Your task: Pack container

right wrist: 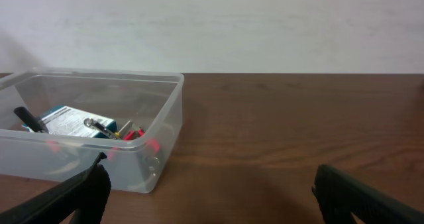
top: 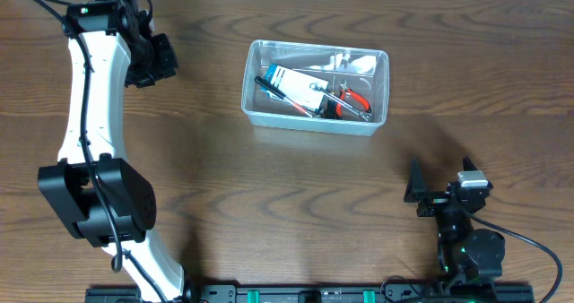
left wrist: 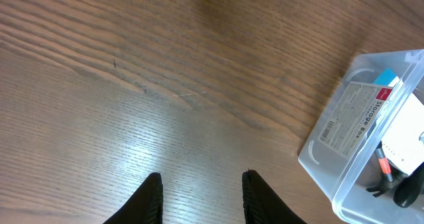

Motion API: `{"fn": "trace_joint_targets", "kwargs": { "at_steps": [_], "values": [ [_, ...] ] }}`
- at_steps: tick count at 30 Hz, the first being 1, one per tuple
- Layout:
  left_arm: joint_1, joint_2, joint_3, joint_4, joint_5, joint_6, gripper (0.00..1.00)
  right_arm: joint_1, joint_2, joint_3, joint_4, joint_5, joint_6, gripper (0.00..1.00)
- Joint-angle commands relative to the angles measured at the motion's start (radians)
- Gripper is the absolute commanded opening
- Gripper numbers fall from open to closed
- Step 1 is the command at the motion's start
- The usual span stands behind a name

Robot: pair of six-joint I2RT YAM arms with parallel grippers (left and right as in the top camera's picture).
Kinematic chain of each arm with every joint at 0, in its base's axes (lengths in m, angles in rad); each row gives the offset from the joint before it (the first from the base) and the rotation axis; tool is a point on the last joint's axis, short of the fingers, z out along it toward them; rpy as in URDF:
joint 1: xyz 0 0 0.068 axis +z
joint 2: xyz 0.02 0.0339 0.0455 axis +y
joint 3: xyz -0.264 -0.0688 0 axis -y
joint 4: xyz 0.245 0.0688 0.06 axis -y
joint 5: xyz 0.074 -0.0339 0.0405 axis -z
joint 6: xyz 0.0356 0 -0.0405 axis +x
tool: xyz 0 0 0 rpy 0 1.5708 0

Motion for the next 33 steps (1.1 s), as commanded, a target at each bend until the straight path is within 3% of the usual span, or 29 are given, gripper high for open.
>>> {"fn": "trace_joint_targets", "kwargs": {
  "at_steps": [1,26,33],
  "values": [
    [0.001,0.012,-0.006,-0.006,-0.012,0.006,0.29,-0.008,-0.011,-0.002,-0.004,-0.002,-0.011,0.99],
    [0.003,0.012,-0.006,-0.002,-0.022,0.011,0.29,-0.008,-0.011,-0.002,-0.004,-0.002,-0.011,0.99],
    [0.017,0.005,-0.006,0.151,-0.072,0.018,0.29,-0.008,-0.011,-0.003,-0.004,-0.002,-0.011,0.99]
  ]
}}
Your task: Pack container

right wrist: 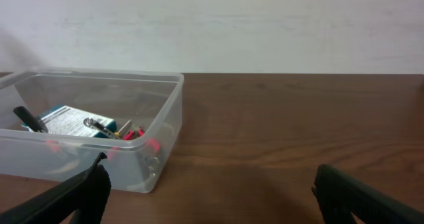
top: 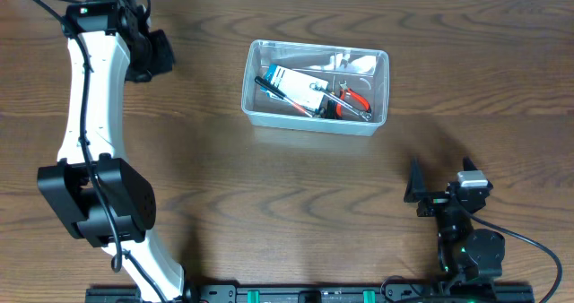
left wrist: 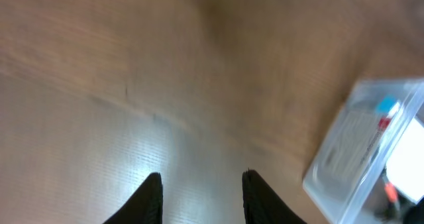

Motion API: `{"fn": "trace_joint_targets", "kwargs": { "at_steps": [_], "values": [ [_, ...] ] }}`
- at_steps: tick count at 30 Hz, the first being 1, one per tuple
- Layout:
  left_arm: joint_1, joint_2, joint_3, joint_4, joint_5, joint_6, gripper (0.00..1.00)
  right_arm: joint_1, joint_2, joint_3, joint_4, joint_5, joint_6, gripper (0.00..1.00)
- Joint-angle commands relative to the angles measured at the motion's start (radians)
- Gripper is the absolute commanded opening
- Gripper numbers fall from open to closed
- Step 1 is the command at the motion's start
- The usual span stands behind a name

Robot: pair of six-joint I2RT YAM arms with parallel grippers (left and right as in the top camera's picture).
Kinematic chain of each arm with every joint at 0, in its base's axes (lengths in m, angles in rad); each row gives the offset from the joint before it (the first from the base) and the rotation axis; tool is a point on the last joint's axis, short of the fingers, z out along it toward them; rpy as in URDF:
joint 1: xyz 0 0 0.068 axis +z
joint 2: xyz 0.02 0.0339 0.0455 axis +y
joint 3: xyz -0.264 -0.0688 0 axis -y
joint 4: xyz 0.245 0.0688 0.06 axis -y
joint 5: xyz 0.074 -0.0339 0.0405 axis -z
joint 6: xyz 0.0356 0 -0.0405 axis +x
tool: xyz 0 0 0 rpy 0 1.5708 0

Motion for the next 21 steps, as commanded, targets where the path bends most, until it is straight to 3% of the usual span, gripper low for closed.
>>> {"fn": "trace_joint_targets", "kwargs": {
  "at_steps": [1,6,10,17,21],
  "values": [
    [0.014,-0.005,-0.006,0.104,-0.031,0.019,0.29,-0.008,-0.011,-0.002,-0.003,-0.002,-0.009,0.99],
    [0.015,-0.131,-0.006,0.344,-0.031,0.112,0.29,-0.008,-0.011,-0.003,-0.003,-0.002,-0.008,0.99],
    [0.015,-0.282,-0.006,0.433,-0.031,0.180,0.29,-0.008,-0.011,-0.002,-0.003,-0.002,-0.008,0.99],
    [0.015,-0.586,-0.006,0.433,-0.031,0.302,0.29,-0.008,-0.011,-0.002,-0.003,-0.002,-0.008,0.99],
    [0.015,-0.750,-0.006,0.354,-0.032,0.370,0.29,-0.008,-0.011,-0.002,-0.003,-0.002,-0.008,0.99]
  ]
}}
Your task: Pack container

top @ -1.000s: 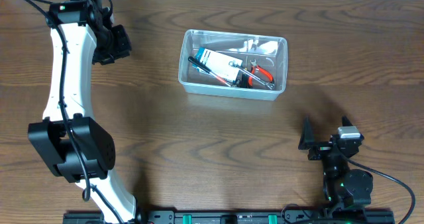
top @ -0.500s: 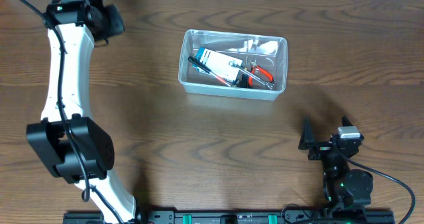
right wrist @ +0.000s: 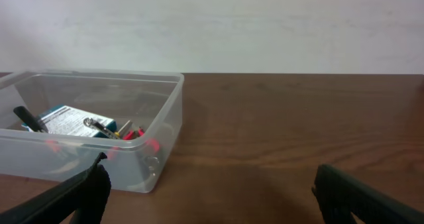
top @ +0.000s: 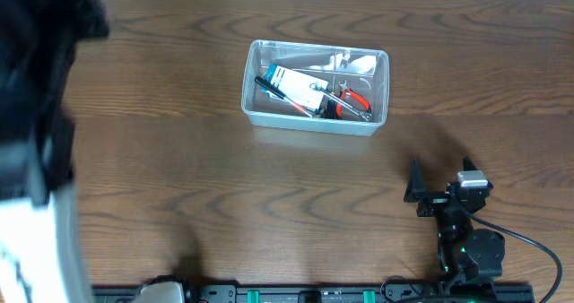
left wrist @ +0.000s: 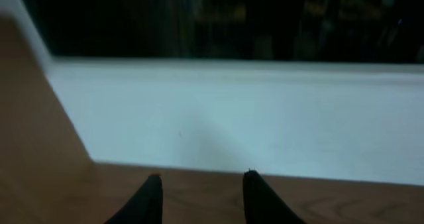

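The clear plastic container (top: 316, 88) stands at the table's far middle, and its near right corner (right wrist: 86, 128) shows in the right wrist view. Inside lie a blue-and-white card pack (top: 296, 86), a black pen (top: 272, 89), red-handled pliers (top: 352, 101) and something white (top: 356, 63). My left arm (top: 40, 115) is a big blur along the overhead's left edge. My left gripper (left wrist: 202, 177) is open and empty, facing the table's edge and a pale wall. My right gripper (top: 439, 176) rests near the front right, open wide (right wrist: 209, 174) and empty, facing the container.
The brown wooden table (top: 269, 195) fills the overhead view. A pale wall (right wrist: 218, 25) rises behind its far edge. In the left wrist view a dark band (left wrist: 218, 18) runs above the pale surface.
My left arm was at the far left beside the container, looking down at the wood. It is now a large blur at the overhead's left edge, facing the table's edge. The right arm is unchanged.
At first my left gripper hung open over the bare wood left of the container, with the container's corner in its view. Then it stood slightly farther back, its view blurred. Now it faces the wall. The container, its contents and my right gripper stayed put.
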Motion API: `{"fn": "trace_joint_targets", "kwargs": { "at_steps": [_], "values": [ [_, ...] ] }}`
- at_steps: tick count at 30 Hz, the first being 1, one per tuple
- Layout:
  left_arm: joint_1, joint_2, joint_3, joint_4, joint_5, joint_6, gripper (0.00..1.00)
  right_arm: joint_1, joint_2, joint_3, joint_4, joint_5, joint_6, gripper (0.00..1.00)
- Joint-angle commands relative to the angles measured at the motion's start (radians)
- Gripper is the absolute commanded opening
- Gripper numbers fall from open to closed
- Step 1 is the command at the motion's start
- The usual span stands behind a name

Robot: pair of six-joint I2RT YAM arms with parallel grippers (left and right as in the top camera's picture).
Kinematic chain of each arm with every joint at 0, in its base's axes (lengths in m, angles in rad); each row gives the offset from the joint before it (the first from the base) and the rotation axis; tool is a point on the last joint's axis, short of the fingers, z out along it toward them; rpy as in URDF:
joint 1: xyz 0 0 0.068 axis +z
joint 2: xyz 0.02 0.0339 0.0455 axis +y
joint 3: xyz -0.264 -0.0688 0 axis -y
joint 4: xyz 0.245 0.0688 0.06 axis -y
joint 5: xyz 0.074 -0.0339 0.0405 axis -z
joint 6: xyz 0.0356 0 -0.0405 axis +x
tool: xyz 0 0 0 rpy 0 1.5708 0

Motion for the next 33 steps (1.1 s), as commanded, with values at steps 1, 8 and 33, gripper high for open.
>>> {"fn": "trace_joint_targets", "kwargs": {
  "at_steps": [1,8,33],
  "values": [
    [0.006,-0.098,0.003,-0.058,-0.016,0.092,0.29,-0.008,-0.011,-0.002,-0.003,-0.002,-0.008,0.99],
    [0.006,-0.325,0.003,-0.212,-0.027,0.092,0.29,-0.008,-0.011,-0.002,-0.003,-0.002,-0.008,0.99],
    [0.006,-0.852,-0.914,0.119,-0.028,0.037,0.29,-0.008,-0.011,-0.002,-0.003,-0.002,-0.008,0.99]
  ]
}}
